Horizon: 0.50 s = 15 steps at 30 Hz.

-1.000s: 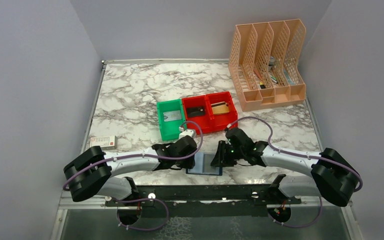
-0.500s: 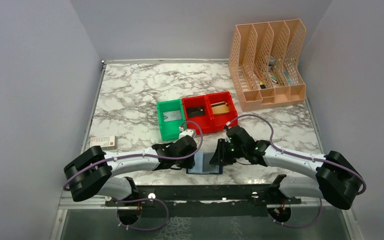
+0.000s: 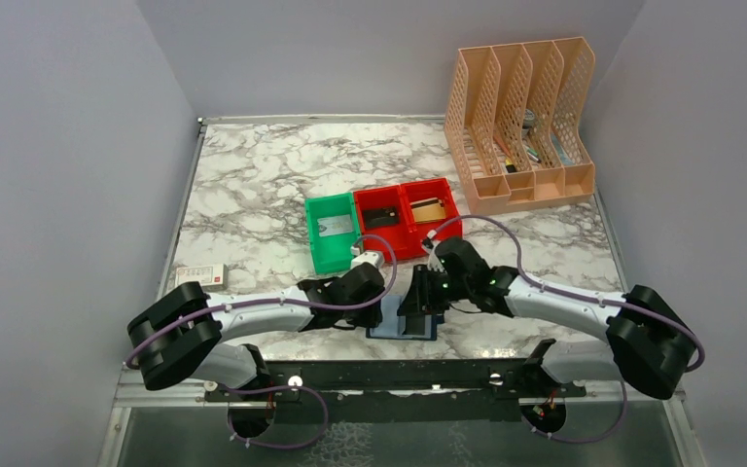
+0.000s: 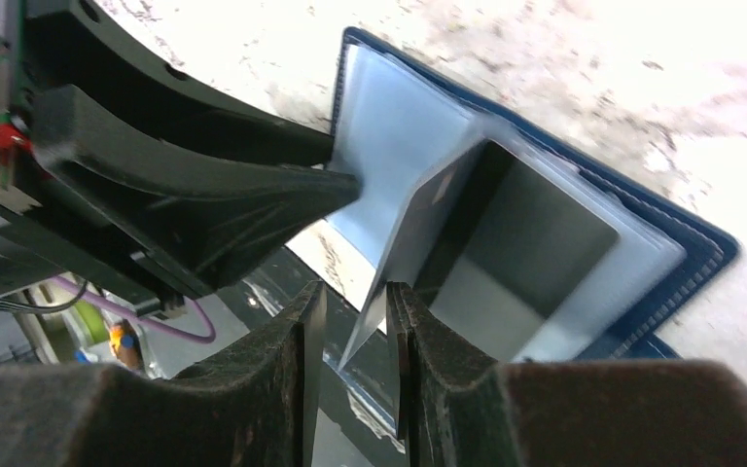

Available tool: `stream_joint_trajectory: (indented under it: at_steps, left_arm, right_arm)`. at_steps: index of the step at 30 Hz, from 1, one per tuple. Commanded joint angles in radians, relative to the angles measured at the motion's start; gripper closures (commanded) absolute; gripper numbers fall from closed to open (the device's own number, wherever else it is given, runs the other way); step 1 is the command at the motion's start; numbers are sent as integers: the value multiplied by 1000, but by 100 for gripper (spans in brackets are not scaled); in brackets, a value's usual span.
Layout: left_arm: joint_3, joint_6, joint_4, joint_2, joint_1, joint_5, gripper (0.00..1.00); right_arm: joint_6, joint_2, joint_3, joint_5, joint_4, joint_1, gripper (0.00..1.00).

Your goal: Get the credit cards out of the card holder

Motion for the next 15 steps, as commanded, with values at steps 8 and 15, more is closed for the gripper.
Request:
stream_joint_trajectory:
  at_steps: [8, 15]
  left_arm:
    - [-11, -79, -194, -102, -2, -134, 64]
    - [-73, -202, -303, -352, -3, -253, 58]
  right_arm:
    - [-56, 229, 157, -237, 221, 0, 61]
    - [-84, 144, 151, -53, 82, 0, 60]
